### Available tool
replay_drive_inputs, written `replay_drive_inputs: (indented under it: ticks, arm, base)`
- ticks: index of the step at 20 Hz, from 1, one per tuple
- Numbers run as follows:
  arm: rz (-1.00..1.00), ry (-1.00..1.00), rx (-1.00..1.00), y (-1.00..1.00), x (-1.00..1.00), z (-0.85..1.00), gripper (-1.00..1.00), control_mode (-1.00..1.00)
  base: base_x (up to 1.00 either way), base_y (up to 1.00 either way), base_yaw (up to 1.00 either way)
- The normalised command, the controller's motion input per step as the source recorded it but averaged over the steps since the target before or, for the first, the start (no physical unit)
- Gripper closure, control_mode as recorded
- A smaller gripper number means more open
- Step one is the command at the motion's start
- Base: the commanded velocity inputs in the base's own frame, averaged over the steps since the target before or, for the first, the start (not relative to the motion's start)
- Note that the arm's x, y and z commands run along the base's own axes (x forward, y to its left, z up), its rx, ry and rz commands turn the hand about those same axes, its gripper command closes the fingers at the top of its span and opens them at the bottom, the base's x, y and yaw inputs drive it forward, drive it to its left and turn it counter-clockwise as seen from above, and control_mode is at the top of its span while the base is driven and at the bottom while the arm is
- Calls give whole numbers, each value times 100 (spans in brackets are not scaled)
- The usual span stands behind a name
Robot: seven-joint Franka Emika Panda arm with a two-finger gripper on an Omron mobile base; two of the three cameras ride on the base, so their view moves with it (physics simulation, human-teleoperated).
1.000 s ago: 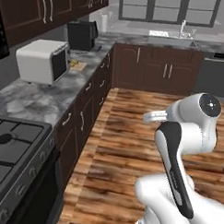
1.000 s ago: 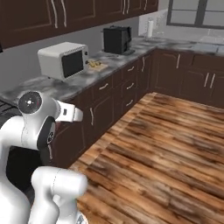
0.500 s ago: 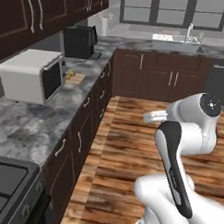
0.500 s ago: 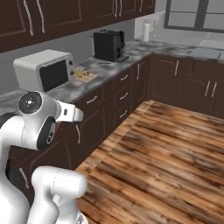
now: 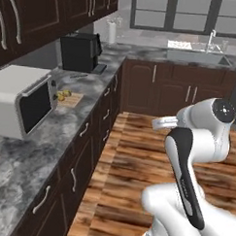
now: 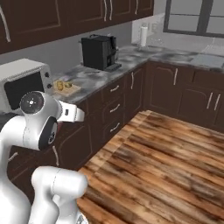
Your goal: Retrieve the sausage and cheese from the fridge and place them on the cutting board on the counter.
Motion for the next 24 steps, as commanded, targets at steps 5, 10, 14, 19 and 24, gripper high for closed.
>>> replay_drive_inputs:
  ticks: [5, 10, 14, 19, 24]
  arm:
    - [0, 0, 0, 0, 0, 0, 100, 100]
    - [0, 0, 0, 0, 0, 0, 100, 100]
    - [0, 0, 0, 0, 0, 0, 100, 100]
    - [0, 0, 0, 0, 0, 0, 100, 100]
    - [0, 0, 0, 0, 0, 0, 100, 100]
  base:
    - [100, 0, 25]
    - [100, 0, 36]
    - [100, 0, 40]
    - [100, 5, 51]
    - [51, -11, 59]
